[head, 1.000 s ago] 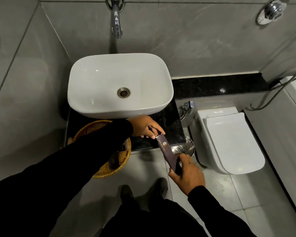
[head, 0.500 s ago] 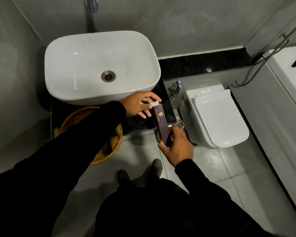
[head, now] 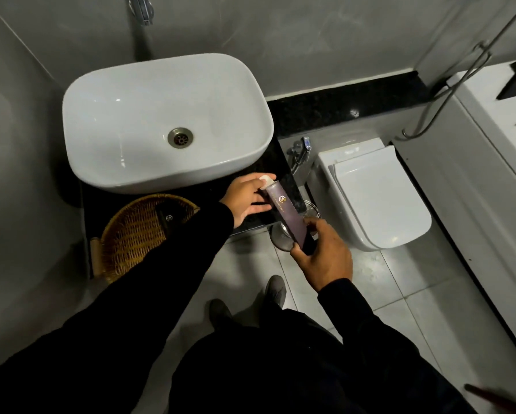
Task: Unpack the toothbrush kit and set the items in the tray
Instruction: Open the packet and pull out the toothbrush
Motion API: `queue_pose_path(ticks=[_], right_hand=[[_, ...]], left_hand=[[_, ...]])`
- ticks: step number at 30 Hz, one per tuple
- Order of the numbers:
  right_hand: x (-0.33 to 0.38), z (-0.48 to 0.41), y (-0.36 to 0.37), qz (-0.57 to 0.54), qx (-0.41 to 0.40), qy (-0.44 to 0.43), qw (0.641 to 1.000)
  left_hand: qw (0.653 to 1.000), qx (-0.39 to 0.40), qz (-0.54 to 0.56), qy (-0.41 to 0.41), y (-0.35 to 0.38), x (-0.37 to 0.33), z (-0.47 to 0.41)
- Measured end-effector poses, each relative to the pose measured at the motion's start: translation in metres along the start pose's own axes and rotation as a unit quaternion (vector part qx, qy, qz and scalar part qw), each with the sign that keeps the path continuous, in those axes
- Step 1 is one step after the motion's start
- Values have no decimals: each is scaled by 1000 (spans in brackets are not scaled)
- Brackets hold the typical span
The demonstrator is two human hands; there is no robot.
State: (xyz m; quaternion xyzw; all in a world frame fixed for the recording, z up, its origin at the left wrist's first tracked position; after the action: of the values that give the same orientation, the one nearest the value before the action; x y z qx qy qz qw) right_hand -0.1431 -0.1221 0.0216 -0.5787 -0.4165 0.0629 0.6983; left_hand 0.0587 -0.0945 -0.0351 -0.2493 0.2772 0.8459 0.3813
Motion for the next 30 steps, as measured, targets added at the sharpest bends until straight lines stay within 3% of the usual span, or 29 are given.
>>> queue_pose_path(ticks=[4, 8, 20, 30], right_hand=[[-6, 0, -20, 25, -20, 14, 999], [7, -8, -52, 82, -24, -36, 996], [93, -37, -118, 222, 15, -160, 962], [139, -41, -118, 268, 58, -192, 942]], left_hand=[[984, 41, 150, -87, 10, 29, -3], [965, 62, 218, -134, 18, 47, -4], [945, 109, 268, -151, 51, 44, -4], [920, 18, 335, -201, 45, 60, -12]])
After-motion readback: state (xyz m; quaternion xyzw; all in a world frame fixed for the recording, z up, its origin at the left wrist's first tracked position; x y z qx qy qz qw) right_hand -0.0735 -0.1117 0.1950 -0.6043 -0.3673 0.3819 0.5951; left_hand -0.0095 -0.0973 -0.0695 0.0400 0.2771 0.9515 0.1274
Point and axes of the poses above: each hand's wrist, its own z-axis away from the middle knuckle, its own y-axis out of the palm, x = y × z, the point moved 9 cm from there along -z, towards the middle knuckle, and after that the axes turned 13 degrees about -y, right-handed, at the moved point
